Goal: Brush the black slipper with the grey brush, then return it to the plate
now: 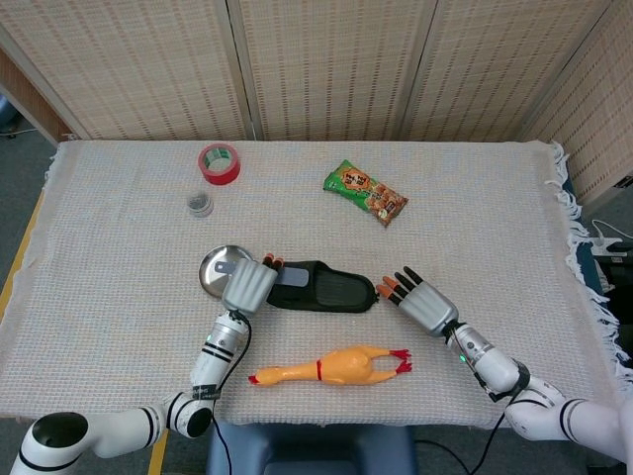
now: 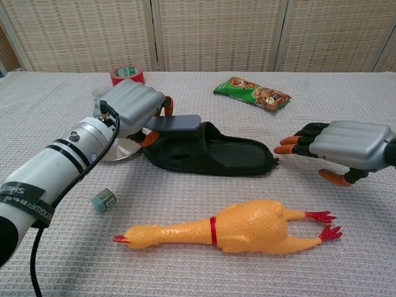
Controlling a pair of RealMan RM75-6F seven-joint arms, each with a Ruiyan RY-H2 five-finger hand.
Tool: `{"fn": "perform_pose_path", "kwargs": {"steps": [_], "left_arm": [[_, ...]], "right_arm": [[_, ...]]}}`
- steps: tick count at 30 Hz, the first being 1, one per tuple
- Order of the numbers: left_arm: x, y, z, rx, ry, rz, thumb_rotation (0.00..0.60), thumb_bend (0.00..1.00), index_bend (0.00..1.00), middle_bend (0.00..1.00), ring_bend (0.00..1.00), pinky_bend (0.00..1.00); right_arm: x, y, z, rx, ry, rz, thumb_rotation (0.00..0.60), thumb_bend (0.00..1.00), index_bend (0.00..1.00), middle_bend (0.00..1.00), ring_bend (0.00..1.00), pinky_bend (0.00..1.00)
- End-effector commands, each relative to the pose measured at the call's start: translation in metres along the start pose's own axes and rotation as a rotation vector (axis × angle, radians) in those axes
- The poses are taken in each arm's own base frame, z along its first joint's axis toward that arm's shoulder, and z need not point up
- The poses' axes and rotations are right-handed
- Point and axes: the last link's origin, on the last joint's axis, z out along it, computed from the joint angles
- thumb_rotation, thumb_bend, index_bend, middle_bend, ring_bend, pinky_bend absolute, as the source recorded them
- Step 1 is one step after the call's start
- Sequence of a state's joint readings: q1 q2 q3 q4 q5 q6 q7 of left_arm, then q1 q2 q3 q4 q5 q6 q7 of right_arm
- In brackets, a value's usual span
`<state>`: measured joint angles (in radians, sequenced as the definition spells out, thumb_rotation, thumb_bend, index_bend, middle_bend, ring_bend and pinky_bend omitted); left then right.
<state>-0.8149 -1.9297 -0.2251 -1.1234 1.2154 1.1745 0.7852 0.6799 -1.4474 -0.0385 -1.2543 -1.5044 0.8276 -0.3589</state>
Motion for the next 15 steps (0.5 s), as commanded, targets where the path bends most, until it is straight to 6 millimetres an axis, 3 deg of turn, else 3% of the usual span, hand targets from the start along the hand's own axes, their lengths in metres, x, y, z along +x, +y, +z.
{"fn": "perform_pose_path", "kwargs": {"steps": [1, 15], "left_arm": [[0.001, -0.0001, -0.0003, -0.002, -0.001, 0.004, 0.6, 0.69, 0.77, 0.89, 0.87, 1.0], [0.0039, -0.0095, -0.0026, 0.009, 0.001, 0.009, 0.6, 0.69, 0.77, 0.89, 0.87, 1.0]], "right_arm": [[0.0038, 0.0004, -0.0014, 0.014, 0.014, 0.035, 0.6, 0.55, 0.0, 0.0, 0.0, 0.0], [0.0047, -0.0062, 0.0053, 0.057, 0.057, 0.066, 0.6, 0.55, 0.0, 0.0, 0.0, 0.0]]}}
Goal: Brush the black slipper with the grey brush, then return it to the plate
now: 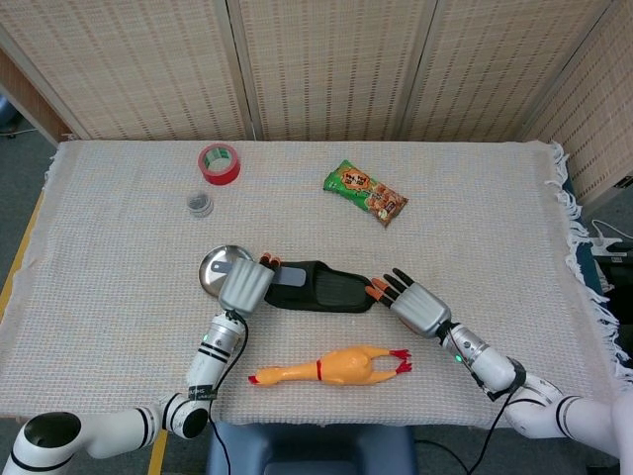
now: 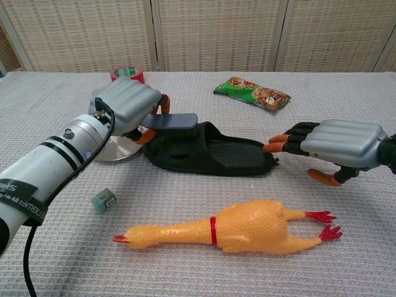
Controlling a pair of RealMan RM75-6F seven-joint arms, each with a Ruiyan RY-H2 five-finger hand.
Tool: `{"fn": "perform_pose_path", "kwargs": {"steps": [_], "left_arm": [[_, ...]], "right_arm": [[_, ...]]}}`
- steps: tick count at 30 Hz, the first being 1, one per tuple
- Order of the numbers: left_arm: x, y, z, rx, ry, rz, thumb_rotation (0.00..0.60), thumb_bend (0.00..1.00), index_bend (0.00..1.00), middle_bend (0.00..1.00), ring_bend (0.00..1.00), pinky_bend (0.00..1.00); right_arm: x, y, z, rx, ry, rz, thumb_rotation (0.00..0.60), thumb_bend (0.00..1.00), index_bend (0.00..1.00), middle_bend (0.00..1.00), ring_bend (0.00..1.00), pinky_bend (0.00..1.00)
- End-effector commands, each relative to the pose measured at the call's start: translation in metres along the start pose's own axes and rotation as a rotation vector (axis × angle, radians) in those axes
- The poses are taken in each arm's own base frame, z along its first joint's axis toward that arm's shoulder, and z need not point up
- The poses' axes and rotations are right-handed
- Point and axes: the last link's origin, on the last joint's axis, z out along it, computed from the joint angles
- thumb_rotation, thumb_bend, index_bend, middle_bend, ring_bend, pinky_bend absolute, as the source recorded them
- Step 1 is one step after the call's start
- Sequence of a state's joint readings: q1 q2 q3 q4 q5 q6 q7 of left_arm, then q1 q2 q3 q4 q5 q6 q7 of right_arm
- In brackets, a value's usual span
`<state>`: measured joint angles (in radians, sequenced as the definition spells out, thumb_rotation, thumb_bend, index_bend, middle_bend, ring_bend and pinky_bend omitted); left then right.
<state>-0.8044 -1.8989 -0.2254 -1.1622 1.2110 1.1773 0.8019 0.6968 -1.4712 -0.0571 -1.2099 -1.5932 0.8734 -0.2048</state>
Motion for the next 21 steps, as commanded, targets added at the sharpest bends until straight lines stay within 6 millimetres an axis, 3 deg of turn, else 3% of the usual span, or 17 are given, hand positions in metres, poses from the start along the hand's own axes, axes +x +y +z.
{"fn": "perform_pose_path", "kwargs": {"steps": [1, 13, 21], "left_arm": [[0.001, -0.004, 0.0, 0.007, 0.004, 0.002, 0.6, 0.69, 0.77, 0.89, 0.87, 1.0], [-0.024, -0.033, 0.001, 0.065, -0.061, 0.012, 0.6, 0.68, 0.77, 0.89, 0.87, 1.0], [-0.032, -0.095, -0.011, 0.169, -0.067, 0.035, 0.6, 0.68, 0.77, 0.88, 0.87, 1.0]], "right_arm": [[0.0, 0.002, -0.001, -0.003, 0.005, 0.001, 0.6, 0.55, 0.0, 0.0, 0.0, 0.0], [0.019, 0.031, -0.042, -0.078, 0.099, 0.007, 0.6, 0.55, 0.0, 0.0, 0.0, 0.0], [0.035, 0.048, -0.085, -0.162, 0.179, 0.034, 0.6, 0.55, 0.0, 0.0, 0.0, 0.0]]}}
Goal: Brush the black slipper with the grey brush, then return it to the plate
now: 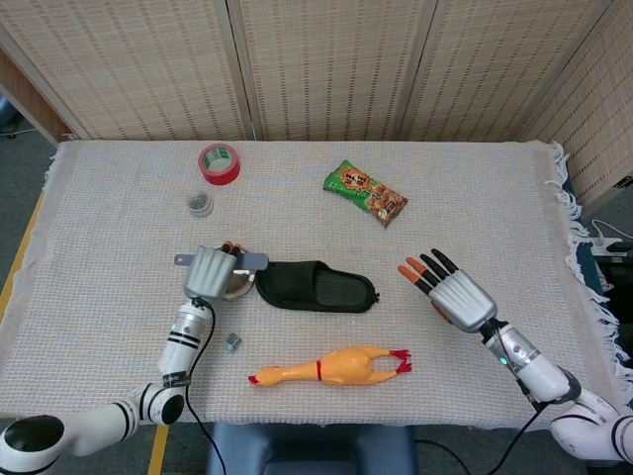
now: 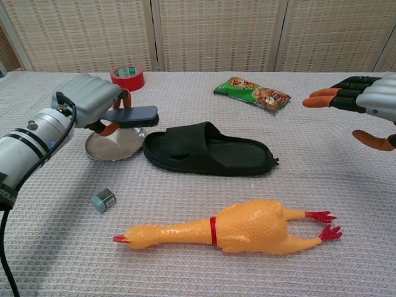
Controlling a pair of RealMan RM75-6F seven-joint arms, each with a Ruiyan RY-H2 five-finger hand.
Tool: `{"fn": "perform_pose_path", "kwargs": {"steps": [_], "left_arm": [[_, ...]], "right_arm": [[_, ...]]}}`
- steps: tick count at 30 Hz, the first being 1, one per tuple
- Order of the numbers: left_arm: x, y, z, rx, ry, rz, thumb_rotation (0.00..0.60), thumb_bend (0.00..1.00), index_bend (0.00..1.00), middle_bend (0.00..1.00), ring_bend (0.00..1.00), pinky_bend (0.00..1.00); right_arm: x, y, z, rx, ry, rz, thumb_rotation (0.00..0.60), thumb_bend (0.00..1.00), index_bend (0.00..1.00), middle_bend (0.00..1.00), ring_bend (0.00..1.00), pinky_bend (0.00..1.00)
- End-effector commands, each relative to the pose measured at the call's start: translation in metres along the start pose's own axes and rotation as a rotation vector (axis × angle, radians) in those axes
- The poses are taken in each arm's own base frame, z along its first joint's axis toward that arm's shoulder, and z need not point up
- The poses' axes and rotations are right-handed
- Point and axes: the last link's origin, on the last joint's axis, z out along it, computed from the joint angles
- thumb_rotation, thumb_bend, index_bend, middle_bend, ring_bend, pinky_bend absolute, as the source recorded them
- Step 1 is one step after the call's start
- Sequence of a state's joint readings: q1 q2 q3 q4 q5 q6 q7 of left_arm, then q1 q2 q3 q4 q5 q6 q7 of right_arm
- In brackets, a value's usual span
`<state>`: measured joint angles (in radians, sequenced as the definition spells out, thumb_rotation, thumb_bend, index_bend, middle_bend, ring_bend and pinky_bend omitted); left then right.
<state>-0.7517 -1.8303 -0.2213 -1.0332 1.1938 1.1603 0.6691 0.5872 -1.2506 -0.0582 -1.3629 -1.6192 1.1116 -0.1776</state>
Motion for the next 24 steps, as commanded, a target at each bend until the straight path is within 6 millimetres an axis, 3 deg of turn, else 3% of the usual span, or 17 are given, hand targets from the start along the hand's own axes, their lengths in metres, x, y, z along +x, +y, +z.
{"fn": "perform_pose_path", "kwargs": {"steps": [1, 3, 8, 12, 19, 22, 24], "left_arm": [[-0.011, -0.032, -0.007, 0.053, -0.036, 0.01, 0.6, 0.68, 0.77, 0.88, 0.87, 1.0], [-0.022, -0.044, -0.013, 0.078, -0.075, 0.004, 0.6, 0.68, 0.77, 0.88, 0.87, 1.0], [-0.035, -0.051, -0.019, 0.089, -0.107, 0.006, 0.6, 0.67, 0.77, 0.87, 0.86, 1.0], [-0.046, -0.041, -0.023, 0.07, -0.121, -0.002, 0.6, 0.66, 0.77, 0.87, 0.86, 1.0], [-0.05, -0.023, -0.025, 0.026, -0.112, 0.032, 0.6, 0.66, 0.75, 0.85, 0.86, 1.0], [-0.049, -0.019, -0.024, 0.019, -0.103, 0.04, 0.6, 0.63, 0.68, 0.78, 0.86, 1.0], [-0.048, -0.019, -0.024, 0.011, -0.095, 0.045, 0.6, 0.59, 0.56, 0.69, 0.84, 1.0]], "right_arm": [[0.008, 0.007, -0.017, -0.039, 0.03, 0.012, 0.6, 0.55, 0.0, 0.0, 0.0, 0.0], [0.015, 0.01, -0.026, -0.061, 0.054, 0.016, 0.6, 0.55, 0.0, 0.0, 0.0, 0.0], [0.024, 0.013, -0.034, -0.088, 0.093, 0.022, 0.6, 0.55, 0.0, 0.0, 0.0, 0.0], [0.038, 0.016, -0.046, -0.138, 0.125, 0.016, 0.6, 0.55, 0.0, 0.0, 0.0, 0.0], [0.032, 0.014, -0.047, -0.153, 0.085, 0.027, 0.6, 0.55, 0.0, 0.0, 0.0, 0.0], [0.029, 0.013, -0.046, -0.15, 0.073, 0.03, 0.6, 0.55, 0.0, 0.0, 0.0, 0.0], [0.027, 0.013, -0.046, -0.149, 0.065, 0.025, 0.6, 0.55, 0.0, 0.0, 0.0, 0.0]]}}
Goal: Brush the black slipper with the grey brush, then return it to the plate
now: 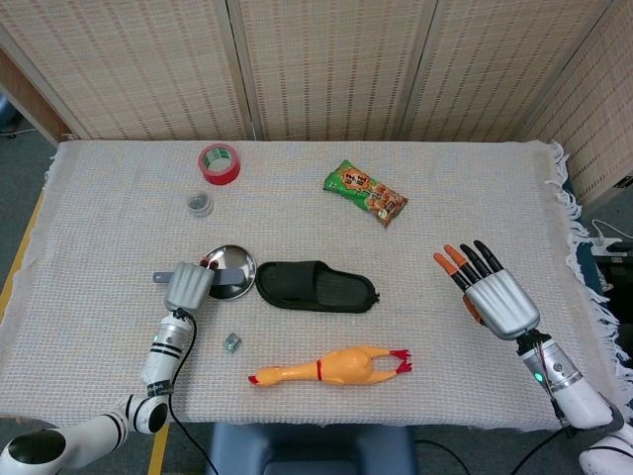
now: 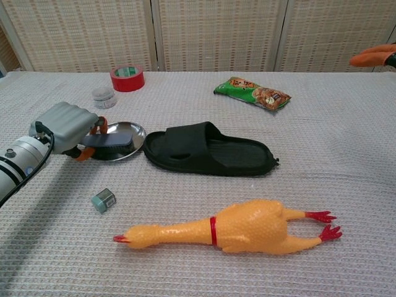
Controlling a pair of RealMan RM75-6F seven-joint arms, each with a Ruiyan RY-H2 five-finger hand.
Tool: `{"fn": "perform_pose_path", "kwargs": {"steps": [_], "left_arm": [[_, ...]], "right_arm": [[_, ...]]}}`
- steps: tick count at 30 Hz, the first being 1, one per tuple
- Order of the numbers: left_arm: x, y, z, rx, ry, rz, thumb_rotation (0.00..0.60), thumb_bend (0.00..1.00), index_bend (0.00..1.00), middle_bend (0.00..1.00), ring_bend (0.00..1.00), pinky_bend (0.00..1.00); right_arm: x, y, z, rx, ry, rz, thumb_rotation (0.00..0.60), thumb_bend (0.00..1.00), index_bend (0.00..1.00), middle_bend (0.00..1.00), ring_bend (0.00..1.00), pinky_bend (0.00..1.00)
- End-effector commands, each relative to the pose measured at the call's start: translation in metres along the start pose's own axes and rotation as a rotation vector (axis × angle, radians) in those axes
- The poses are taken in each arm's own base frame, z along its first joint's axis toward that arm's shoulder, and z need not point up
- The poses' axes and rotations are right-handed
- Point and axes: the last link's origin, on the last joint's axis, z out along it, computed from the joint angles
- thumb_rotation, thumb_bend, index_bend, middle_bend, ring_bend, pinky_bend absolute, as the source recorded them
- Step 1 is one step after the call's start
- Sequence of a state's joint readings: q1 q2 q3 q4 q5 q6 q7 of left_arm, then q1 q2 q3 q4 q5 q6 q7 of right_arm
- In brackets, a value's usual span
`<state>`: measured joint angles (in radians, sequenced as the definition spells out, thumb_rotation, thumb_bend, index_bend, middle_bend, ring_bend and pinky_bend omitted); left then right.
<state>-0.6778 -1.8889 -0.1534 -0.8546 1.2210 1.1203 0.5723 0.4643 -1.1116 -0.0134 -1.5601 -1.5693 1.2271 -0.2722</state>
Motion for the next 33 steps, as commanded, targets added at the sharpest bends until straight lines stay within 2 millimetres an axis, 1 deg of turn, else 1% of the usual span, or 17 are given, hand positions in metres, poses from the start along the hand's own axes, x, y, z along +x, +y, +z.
{"fn": "perform_pose_path", "kwargs": {"steps": [1, 2, 5, 7, 11, 16, 19, 22, 24, 25, 26, 27, 28, 29, 31, 32, 33], "left_arm": [[0.002, 0.0, 0.0, -0.011, 0.01, 0.004, 0.6, 0.57, 0.5, 0.64, 0.83, 1.0], [0.003, 0.0, -0.001, -0.014, 0.008, 0.005, 0.6, 0.54, 0.41, 0.56, 0.81, 1.0], [0.008, 0.001, -0.003, -0.016, 0.007, -0.004, 0.6, 0.5, 0.2, 0.38, 0.79, 1.0], [0.011, 0.003, -0.004, -0.02, 0.009, 0.005, 0.6, 0.48, 0.13, 0.31, 0.79, 1.0], [0.014, 0.007, -0.009, -0.027, 0.001, 0.086, 0.6, 0.48, 0.09, 0.24, 0.77, 1.0], [0.021, 0.012, -0.013, -0.033, 0.001, 0.091, 0.6, 0.47, 0.07, 0.19, 0.76, 1.0], [0.031, 0.011, -0.02, -0.028, 0.028, 0.072, 0.6, 0.47, 0.07, 0.18, 0.76, 1.0], [0.05, 0.002, -0.038, -0.021, 0.093, 0.028, 0.6, 0.47, 0.07, 0.18, 0.74, 1.0], [0.064, -0.012, -0.061, -0.008, 0.142, -0.043, 0.6, 0.47, 0.06, 0.17, 0.68, 1.0], [0.071, -0.024, -0.078, 0.004, 0.174, -0.092, 0.6, 0.47, 0.05, 0.17, 0.63, 1.0], [0.074, -0.035, -0.094, 0.014, 0.194, -0.133, 0.6, 0.48, 0.03, 0.16, 0.54, 0.98], [0.075, -0.046, -0.111, 0.028, 0.211, -0.183, 0.6, 0.48, 0.02, 0.15, 0.48, 0.94], [0.076, -0.057, -0.13, 0.042, 0.225, -0.239, 0.6, 0.48, 0.01, 0.14, 0.41, 0.87], [0.074, -0.072, -0.155, 0.058, 0.233, -0.316, 0.6, 0.48, 0.0, 0.12, 0.31, 0.74], [0.069, -0.096, -0.193, 0.093, 0.246, -0.432, 0.6, 0.47, 0.0, 0.1, 0.19, 0.56], [0.065, -0.111, -0.217, 0.133, 0.257, -0.489, 0.6, 0.47, 0.0, 0.09, 0.13, 0.47], [0.061, -0.121, -0.233, 0.158, 0.262, -0.52, 0.6, 0.47, 0.0, 0.09, 0.11, 0.42]], "right_arm": [[-0.002, 0.0, 0.0, -0.001, -0.008, -0.007, 0.6, 0.55, 0.0, 0.0, 0.0, 0.0], [-0.003, 0.001, 0.0, -0.003, -0.009, -0.01, 0.6, 0.55, 0.0, 0.0, 0.0, 0.0], [-0.003, 0.002, 0.0, -0.01, -0.011, -0.002, 0.6, 0.55, 0.0, 0.0, 0.0, 0.0], [-0.004, 0.001, -0.001, -0.007, -0.026, 0.009, 0.6, 0.55, 0.0, 0.0, 0.0, 0.0], [-0.003, 0.0, -0.003, -0.003, -0.03, 0.019, 0.6, 0.55, 0.0, 0.0, 0.0, 0.0], [0.0, -0.001, -0.008, -0.012, -0.019, 0.017, 0.6, 0.55, 0.0, 0.0, 0.0, 0.0], [0.004, 0.003, -0.016, -0.036, 0.0, 0.021, 0.6, 0.55, 0.0, 0.0, 0.0, 0.0], [0.007, 0.01, -0.03, -0.085, 0.025, 0.052, 0.6, 0.55, 0.0, 0.0, 0.0, 0.0], [0.007, 0.015, -0.046, -0.13, 0.045, 0.082, 0.6, 0.54, 0.0, 0.0, 0.0, 0.0], [0.007, 0.016, -0.057, -0.155, 0.057, 0.097, 0.6, 0.53, 0.0, 0.0, 0.0, 0.0], [0.005, 0.018, -0.066, -0.176, 0.065, 0.105, 0.6, 0.52, 0.0, 0.0, 0.0, 0.0], [0.003, 0.018, -0.075, -0.197, 0.067, 0.113, 0.6, 0.5, 0.0, 0.0, 0.0, 0.0], [0.0, 0.019, -0.084, -0.218, 0.07, 0.122, 0.6, 0.49, 0.0, 0.0, 0.0, 0.0], [-0.003, 0.018, -0.095, -0.248, 0.074, 0.133, 0.6, 0.48, 0.0, 0.0, 0.0, 0.0], [-0.009, 0.018, -0.111, -0.298, 0.074, 0.147, 0.6, 0.47, 0.0, 0.0, 0.0, 0.0], [-0.012, 0.017, -0.12, -0.328, 0.077, 0.159, 0.6, 0.45, 0.0, 0.0, 0.0, 0.0], [-0.014, 0.016, -0.126, -0.349, 0.082, 0.167, 0.6, 0.44, 0.0, 0.0, 0.0, 0.0]]}}
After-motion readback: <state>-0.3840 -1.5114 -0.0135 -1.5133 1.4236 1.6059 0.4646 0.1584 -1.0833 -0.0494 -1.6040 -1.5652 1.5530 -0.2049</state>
